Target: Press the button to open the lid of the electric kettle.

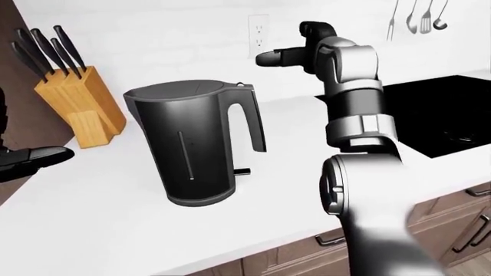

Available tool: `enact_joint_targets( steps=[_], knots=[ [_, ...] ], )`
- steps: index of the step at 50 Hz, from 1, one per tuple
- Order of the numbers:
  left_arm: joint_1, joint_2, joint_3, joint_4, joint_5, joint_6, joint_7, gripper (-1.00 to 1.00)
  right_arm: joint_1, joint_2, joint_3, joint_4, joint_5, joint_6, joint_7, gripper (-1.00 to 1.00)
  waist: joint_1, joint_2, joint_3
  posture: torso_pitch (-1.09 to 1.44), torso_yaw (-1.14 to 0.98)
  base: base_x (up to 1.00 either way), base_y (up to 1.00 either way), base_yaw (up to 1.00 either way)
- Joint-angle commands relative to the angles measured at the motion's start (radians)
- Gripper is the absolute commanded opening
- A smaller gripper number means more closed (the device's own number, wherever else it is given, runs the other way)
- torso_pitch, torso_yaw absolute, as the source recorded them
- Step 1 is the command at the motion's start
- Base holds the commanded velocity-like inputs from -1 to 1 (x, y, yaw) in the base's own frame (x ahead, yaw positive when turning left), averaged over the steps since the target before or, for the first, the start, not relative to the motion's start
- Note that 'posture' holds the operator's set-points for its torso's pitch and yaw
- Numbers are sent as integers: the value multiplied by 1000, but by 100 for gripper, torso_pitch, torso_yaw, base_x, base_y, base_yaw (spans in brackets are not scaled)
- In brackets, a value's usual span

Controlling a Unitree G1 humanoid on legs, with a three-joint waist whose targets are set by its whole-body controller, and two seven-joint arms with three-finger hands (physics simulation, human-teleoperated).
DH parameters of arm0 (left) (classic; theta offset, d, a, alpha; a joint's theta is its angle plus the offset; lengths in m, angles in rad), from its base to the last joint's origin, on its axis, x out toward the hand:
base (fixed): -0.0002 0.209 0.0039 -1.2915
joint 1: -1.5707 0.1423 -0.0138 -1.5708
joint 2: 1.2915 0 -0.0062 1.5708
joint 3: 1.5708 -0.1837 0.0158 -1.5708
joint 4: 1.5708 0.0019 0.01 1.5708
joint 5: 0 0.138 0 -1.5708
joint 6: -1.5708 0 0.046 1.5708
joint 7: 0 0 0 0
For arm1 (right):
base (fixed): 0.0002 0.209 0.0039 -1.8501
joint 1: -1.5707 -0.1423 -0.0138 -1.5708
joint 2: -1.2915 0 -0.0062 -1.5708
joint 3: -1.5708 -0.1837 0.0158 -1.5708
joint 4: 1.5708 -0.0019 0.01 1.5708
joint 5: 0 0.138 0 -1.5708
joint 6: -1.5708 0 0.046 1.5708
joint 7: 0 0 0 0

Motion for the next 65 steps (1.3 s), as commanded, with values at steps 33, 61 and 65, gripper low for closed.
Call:
enact_joint_targets(
  steps=[33, 61, 65],
  knots=[
    [-18, 14, 7, -16, 1, -24, -1, 100, -114, 47, -4, 148, -27, -110, -24, 100, 0, 7, -7, -41, 0, 0, 0, 0],
    [-13, 9, 8, -13, 9, -29, -11, 100, -142, 79, -8, 235, -33, -149, -54, 100, 0, 10, -8, -41, 0, 0, 0, 0],
    [-17, 11, 12, -15, 5, -23, -8, 100, -148, 82, -6, 236, -32, -147, -55, 100, 1, 10, -8, -41, 0, 0, 0, 0]
  ],
)
